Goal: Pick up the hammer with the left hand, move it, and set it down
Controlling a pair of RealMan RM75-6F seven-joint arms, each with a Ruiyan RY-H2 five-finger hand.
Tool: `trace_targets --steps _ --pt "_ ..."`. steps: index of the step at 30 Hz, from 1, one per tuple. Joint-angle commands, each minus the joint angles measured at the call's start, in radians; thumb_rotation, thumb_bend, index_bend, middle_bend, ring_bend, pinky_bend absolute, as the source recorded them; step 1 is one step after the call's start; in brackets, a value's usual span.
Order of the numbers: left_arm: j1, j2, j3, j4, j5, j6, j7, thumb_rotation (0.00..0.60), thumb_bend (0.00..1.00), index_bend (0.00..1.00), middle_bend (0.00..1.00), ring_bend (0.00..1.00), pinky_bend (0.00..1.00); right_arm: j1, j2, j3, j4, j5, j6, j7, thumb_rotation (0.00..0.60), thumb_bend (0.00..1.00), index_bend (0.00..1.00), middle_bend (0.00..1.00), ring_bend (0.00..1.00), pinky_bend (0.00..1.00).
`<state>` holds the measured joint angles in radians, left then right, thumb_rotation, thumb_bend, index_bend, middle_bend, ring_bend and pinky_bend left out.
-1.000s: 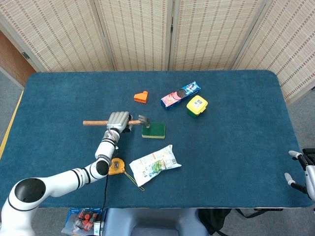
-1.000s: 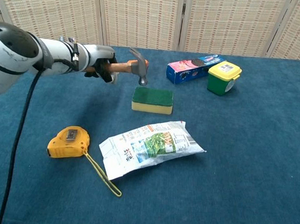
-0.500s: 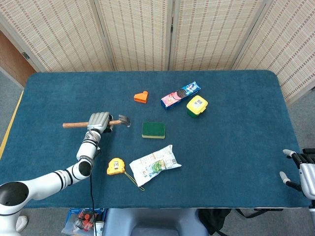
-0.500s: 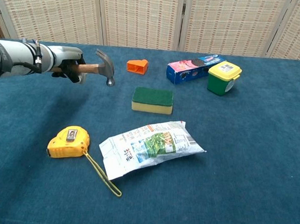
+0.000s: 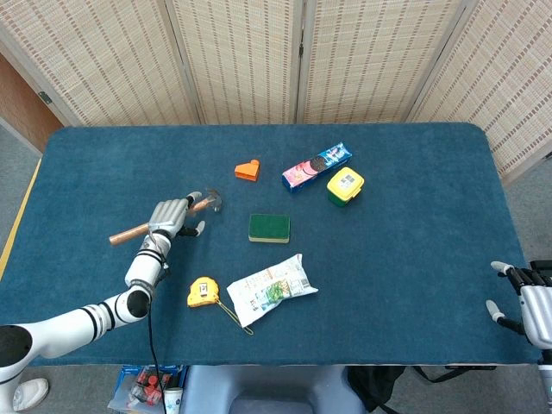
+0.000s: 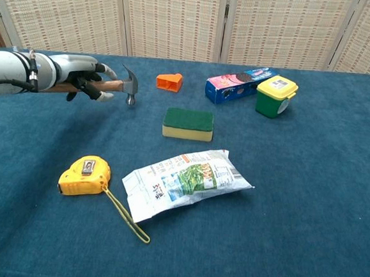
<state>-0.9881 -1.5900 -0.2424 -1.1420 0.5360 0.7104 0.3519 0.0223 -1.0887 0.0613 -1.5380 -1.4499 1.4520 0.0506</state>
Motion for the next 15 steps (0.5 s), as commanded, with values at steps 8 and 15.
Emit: trace_targets --steps 8,15 --pt "0.135 0.135 -0.047 -0.184 0.191 0.134 -0.190 0.519 0.32 0.00 0.01 0.05 0.19 0.008 -0.002 -0.003 0.005 -0.005 -0.012 0.007 0.600 0.27 0.24 0.35 0.26 0.30" --pt "0.286 0.251 0.015 -0.337 0.384 0.335 -0.246 0.600 0.32 0.00 0.02 0.06 0.19 0.015 0.011 -0.007 -0.003 -0.024 -0.012 0.013 0.600 0.28 0.24 0.35 0.26 0.30"
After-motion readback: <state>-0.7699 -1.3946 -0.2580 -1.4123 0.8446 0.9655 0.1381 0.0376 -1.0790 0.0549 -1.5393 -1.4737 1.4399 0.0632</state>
